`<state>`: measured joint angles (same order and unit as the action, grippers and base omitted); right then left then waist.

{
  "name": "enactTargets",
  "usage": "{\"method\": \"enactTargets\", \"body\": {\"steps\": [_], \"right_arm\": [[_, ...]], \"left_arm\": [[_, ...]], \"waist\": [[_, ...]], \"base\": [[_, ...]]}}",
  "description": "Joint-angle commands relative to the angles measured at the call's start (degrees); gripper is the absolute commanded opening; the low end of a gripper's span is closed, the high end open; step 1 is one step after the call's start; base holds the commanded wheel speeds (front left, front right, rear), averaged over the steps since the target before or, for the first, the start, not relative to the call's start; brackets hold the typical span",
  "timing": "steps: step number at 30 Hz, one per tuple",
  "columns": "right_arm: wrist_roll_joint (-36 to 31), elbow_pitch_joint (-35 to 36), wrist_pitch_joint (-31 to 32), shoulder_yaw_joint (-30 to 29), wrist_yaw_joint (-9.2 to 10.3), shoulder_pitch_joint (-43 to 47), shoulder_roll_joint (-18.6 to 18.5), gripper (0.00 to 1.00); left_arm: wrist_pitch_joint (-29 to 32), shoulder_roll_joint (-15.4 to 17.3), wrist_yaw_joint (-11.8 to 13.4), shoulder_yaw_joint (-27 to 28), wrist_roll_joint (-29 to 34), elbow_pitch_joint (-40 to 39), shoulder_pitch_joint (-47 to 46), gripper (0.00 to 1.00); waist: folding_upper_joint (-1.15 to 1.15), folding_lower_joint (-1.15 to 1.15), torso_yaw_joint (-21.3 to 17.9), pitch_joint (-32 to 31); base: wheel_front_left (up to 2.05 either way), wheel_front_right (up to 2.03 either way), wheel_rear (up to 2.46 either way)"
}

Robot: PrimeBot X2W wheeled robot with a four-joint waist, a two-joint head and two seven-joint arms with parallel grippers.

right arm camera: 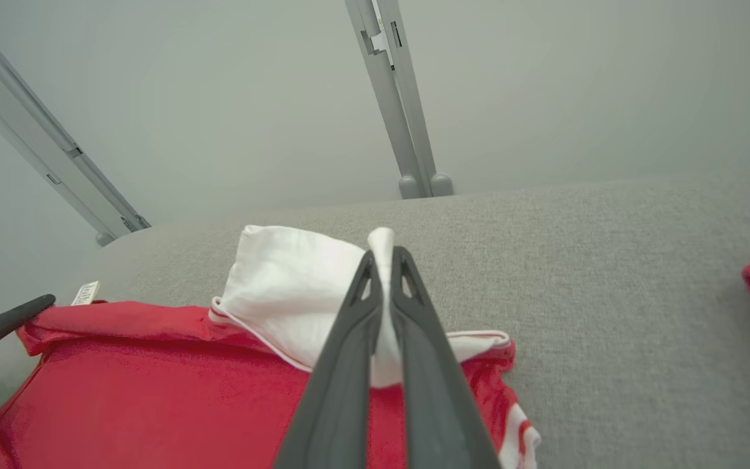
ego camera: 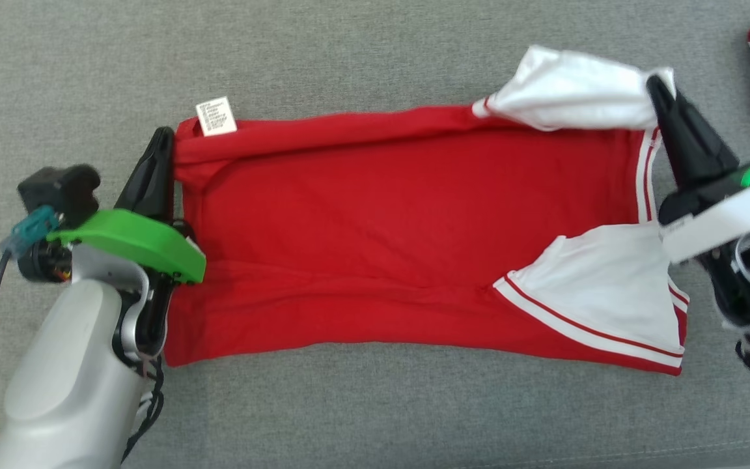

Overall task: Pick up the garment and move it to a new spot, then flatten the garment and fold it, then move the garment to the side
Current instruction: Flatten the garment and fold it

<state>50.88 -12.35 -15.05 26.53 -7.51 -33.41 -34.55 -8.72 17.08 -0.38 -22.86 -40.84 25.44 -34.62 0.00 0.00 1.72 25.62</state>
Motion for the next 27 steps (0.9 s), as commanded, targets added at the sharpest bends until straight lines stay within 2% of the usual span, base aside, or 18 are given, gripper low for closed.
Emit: {"method": "enactTargets", "body": {"steps": [1, 5, 13, 14, 15, 16, 21, 23, 27], "right_arm": [[-0.5, 1.9, -0.1, -1.8, 0.05, 4.1, 1.1, 0.00], [-1.4, 6.7, -0.1, -6.7, 0.05, 14.0, 3.7, 0.00], [-3.5, 10.4, -0.1, -10.3, 0.05, 26.2, 8.2, 0.00], [-4.1, 10.5, -0.1, -10.4, 0.05, 26.9, 8.7, 0.26], [-4.6, 10.7, -0.1, -10.6, 0.05, 27.2, 9.1, 0.69], [-5.1, 10.7, -0.1, -11.0, 0.05, 27.5, 9.4, 1.00], [-11.8, 12.7, -0.1, -14.4, 0.04, 28.5, 11.4, 1.00], [-15.3, 14.3, -0.1, -16.7, 0.05, 28.7, 12.6, 1.00], [-20.2, 16.6, -0.1, -20.0, 0.05, 29.8, 14.3, 1.00]], "left_arm": [[-0.5, 1.1, 1.3, 1.0, -0.9, -2.5, 2.8, 0.00], [0.7, 3.3, 4.3, 2.1, -1.4, -9.4, 9.2, 0.00], [4.8, 5.6, 8.1, 2.7, -3.5, -17.9, 18.4, 0.00], [5.4, 5.8, 8.5, 2.4, -3.7, -18.4, 19.4, 0.12], [5.7, 6.0, 8.8, 2.3, -3.8, -18.9, 20.2, 0.45], [5.8, 6.0, 9.2, 2.2, -3.8, -19.3, 20.8, 1.00], [2.6, 5.7, 11.7, 2.5, -1.5, -21.9, 23.8, 1.00], [-1.1, 4.3, 13.1, 3.1, 0.0, -23.7, 24.9, 1.00], [-4.6, 3.2, 15.2, 2.0, 4.4, -25.6, 26.0, 1.00]], "waist": [[0.00, 0.00, -1.4, -1.1], [0.00, 0.00, -2.0, -1.4], [0.00, 0.00, -3.2, -2.5], [0.00, 0.00, -3.3, -2.5], [0.00, 0.00, -3.5, -2.7], [0.00, 0.00, -3.6, -2.8], [0.00, 0.00, -3.7, -4.1], [0.00, 0.00, -3.6, -4.9], [0.00, 0.00, -3.4, -6.6]], "base": [[0.00, 0.00, 0.00], [0.00, 0.00, 0.00], [0.00, 0.00, 0.00], [0.00, 0.00, 0.00], [0.00, 0.00, 0.00], [0.00, 0.00, 0.00], [0.00, 0.00, 0.00], [0.00, 0.00, 0.00], [0.00, 0.00, 0.00]]}}
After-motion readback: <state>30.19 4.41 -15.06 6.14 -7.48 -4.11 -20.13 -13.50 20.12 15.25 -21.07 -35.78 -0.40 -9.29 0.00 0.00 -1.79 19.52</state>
